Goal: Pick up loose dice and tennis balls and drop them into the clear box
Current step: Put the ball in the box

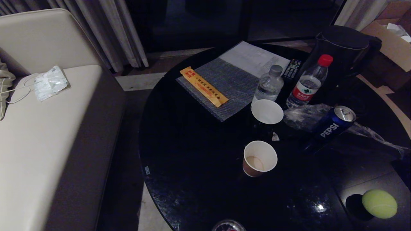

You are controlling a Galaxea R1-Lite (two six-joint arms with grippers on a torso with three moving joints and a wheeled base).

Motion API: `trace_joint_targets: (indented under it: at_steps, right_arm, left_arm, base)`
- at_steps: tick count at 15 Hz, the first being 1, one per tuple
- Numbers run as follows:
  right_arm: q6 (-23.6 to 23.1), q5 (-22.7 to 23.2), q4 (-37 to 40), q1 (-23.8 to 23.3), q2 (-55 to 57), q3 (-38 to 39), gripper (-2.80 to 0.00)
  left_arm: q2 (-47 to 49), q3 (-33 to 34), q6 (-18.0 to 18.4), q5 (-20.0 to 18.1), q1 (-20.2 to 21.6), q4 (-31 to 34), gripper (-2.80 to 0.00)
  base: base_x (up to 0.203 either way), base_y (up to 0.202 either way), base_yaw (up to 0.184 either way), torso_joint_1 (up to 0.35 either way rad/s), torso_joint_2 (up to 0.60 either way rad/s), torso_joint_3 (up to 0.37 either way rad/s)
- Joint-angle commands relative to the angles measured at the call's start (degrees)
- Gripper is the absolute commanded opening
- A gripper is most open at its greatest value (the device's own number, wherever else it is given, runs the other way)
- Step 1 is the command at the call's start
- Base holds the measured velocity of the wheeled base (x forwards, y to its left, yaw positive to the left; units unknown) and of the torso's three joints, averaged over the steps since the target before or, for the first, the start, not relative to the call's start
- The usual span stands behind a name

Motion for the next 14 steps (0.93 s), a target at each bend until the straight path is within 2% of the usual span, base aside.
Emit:
trace_joint_targets:
  at_steps: [1, 3, 7, 14]
  right_arm:
    - [0.6, 1.2, 1.0, -0.5, -14.7, 2.9, -2.8]
    - [1.2, 2.3, 0.1, -0.6, -19.5, 5.0, -2.8]
    - [1.9, 4.6, -1.8, -0.7, -19.0, 6.3, -2.8]
    - [1.9, 4.5, -1.8, -0.7, -19.1, 6.3, -2.8]
  left_arm:
    - [0.1, 0.1, -0.1, 0.0, 0.0, 0.0, -2.8]
    - [0.1, 0.1, -0.1, 0.0, 0.0, 0.0, -2.8]
    - [0.0, 0.1, -0.1, 0.0, 0.0, 0.0, -2.8]
    - [0.1, 0.1, -0.1, 0.0, 0.0, 0.0, -2.8]
  base:
    - [0.0, 0.0, 0.0, 0.0, 0.0, 0.0]
    - [0.0, 0.0, 0.0, 0.0, 0.0, 0.0]
    - [0.0, 0.0, 0.0, 0.0, 0.0, 0.0]
    - [0.0, 0.0, 0.0, 0.0, 0.0, 0.0]
